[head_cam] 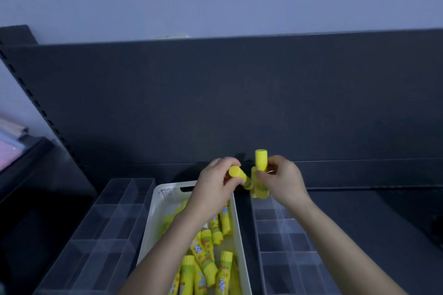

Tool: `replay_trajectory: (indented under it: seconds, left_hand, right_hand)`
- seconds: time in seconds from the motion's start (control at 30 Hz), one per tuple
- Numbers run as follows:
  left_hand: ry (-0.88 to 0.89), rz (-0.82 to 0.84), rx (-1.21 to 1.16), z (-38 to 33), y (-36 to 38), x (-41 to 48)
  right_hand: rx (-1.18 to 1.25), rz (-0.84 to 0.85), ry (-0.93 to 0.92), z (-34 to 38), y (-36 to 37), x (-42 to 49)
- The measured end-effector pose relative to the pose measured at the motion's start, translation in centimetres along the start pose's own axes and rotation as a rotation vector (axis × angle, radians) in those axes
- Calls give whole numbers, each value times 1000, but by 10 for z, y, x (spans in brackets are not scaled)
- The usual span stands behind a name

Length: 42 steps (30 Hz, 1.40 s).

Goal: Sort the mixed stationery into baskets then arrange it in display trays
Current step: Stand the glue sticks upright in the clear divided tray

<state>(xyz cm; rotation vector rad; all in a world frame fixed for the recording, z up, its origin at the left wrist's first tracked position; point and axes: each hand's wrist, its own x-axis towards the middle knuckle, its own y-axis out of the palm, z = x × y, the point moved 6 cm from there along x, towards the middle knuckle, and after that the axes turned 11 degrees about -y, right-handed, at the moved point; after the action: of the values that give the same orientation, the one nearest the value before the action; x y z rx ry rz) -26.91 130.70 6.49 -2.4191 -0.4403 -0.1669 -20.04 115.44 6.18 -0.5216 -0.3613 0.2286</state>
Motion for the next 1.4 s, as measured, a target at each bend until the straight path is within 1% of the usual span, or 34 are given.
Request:
replay_trajectory:
  seconds: [0.13,0.23,0.37,0.47,0.53,0.63,0.73,0.87,1.0,1.13,1.3,1.4]
  left_hand:
    - [63,67,26,-30,35,19]
    - [86,106,111,-45,60,33]
    - [118,120,274,-57,87,51]
    - [119,129,404,-51,106,57]
    - [98,138,446,-44,115,57]
    - [72,134,446,-33,123,58]
    - [82,125,456,-27,128,59]
    - [101,89,503,-26,130,59]
    - [129,36,558,-30,132,56]
    - [138,-34,514,-34,125,50]
    - [127,-104,386,-38,102,45]
    - [105,-129,336,-36,85,38]
  right_hand:
    - [-52,-46,23,-28,-36,4]
    - [-44,-88,18,-46,-52,6]
    - [-106,-122,11,-70,-67,10]
    - [-120,-90,16,-86,-66,11]
    - [-142,-42,-7,-92,-60,12]
    - [-141,23,-36,-97,-50,14]
    - [-148,50,-35,-101,-44,17]
    - [-213,99,-31,-107,-36,22]
    - [-204,91,1,-113,-32,27]
    - [-198,69,8,-116,-31,26]
    - [-169,-114,41,-105,-40,22]
    - [-104,-161,20,-81,-39,16]
